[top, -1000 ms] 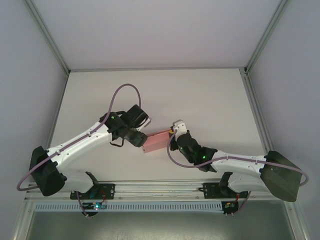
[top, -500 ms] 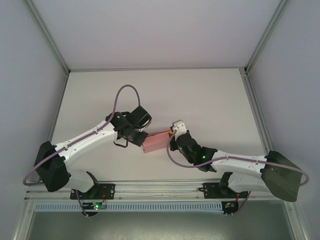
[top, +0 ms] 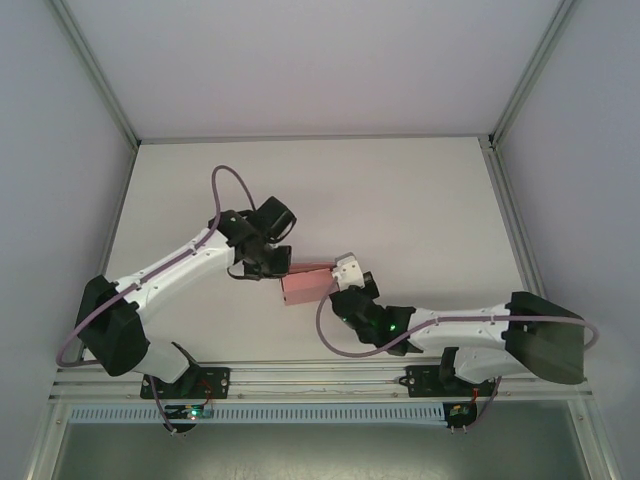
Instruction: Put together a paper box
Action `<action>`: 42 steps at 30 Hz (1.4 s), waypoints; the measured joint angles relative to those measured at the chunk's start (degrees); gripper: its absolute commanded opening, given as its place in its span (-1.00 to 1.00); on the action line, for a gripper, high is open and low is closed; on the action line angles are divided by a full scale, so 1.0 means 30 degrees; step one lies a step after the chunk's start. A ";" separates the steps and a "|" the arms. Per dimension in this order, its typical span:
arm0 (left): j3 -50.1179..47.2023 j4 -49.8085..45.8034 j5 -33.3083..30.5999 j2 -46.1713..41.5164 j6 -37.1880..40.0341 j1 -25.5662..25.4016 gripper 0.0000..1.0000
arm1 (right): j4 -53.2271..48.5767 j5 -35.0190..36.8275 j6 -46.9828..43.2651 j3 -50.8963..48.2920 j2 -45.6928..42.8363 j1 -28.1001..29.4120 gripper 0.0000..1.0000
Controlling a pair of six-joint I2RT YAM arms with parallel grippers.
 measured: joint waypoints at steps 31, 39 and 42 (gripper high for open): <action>-0.1938 0.1195 0.3067 -0.1217 0.0321 0.1180 -1.00 | 0.0787 0.1982 0.0539 0.0313 0.1574 0.0721 -1.00; -0.3898 0.2914 0.0517 -0.2135 0.2157 -0.0372 -1.00 | 0.0670 0.1880 0.0794 0.0306 0.1574 0.0699 -1.00; -0.3424 0.2528 -0.0007 -0.2040 0.2652 -0.0495 -1.00 | 0.0627 0.1588 0.0867 0.0306 0.1464 0.0576 -1.00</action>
